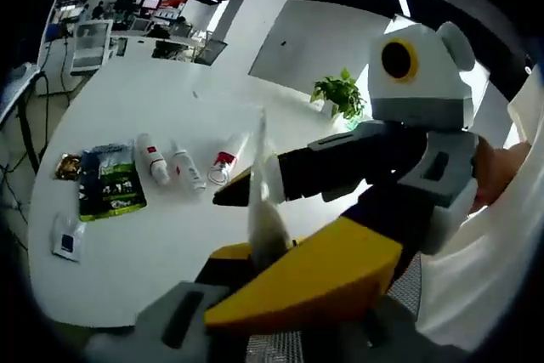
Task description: Arrange the skincare products in the storage area until every visible bottle or jar stands upright without overlapping.
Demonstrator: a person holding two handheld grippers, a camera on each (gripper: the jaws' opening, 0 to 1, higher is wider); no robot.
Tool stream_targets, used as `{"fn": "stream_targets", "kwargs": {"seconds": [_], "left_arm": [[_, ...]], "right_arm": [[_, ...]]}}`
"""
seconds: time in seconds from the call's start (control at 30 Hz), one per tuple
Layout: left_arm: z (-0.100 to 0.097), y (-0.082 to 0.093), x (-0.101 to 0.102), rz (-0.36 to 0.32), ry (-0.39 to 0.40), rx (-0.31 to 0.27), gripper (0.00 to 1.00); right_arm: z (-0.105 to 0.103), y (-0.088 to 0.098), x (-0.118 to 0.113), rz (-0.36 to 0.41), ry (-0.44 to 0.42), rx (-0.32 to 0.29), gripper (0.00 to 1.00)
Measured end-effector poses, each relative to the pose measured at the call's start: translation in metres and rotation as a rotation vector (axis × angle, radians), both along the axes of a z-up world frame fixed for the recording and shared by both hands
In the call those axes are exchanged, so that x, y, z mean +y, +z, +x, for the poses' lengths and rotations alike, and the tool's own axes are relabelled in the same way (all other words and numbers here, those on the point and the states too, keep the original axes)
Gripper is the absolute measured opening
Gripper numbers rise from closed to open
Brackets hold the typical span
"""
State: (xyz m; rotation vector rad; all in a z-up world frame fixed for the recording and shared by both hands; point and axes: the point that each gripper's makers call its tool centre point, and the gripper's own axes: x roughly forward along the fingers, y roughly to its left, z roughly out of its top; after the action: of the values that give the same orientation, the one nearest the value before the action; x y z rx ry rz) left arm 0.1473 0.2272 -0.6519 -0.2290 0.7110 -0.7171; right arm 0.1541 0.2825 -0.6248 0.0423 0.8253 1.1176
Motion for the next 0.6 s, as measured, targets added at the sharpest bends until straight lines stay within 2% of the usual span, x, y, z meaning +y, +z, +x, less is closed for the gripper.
{"fn": "stream_targets", "kwargs": {"seconds": [0.07,0.17,0.27,0.37,0.43,0.5,0.6], "left_arm": [[-0.002,0.001,-0.001,-0.01,-0.005,0.015,0.11],[-0.001,0.003,-0.001,-0.01,-0.007,-0.001,0.11],[0.003,0.006,-0.003,-0.003,-0.022,-0.052,0.12],[0.006,0.007,-0.006,0.016,-0.046,-0.106,0.13],[0.008,0.012,-0.006,0.038,-0.07,-0.183,0.13],[0.012,0.018,-0.005,0.038,-0.06,-0.235,0.14],[0.013,0.023,-0.003,0.032,-0.053,-0.26,0.15]], "right_arm": [[0.0,-0.001,-0.002,0.005,-0.006,-0.003,0.4],[0.001,0.004,-0.005,0.003,-0.004,-0.068,0.37],[0.004,0.006,-0.008,-0.003,-0.005,-0.109,0.36],[0.009,0.008,-0.014,0.028,-0.055,-0.097,0.35],[0.012,0.014,-0.018,0.059,-0.077,-0.094,0.35],[0.017,0.02,-0.022,0.09,-0.108,-0.088,0.35],[0.022,0.028,-0.026,0.166,-0.157,-0.038,0.35]]}}
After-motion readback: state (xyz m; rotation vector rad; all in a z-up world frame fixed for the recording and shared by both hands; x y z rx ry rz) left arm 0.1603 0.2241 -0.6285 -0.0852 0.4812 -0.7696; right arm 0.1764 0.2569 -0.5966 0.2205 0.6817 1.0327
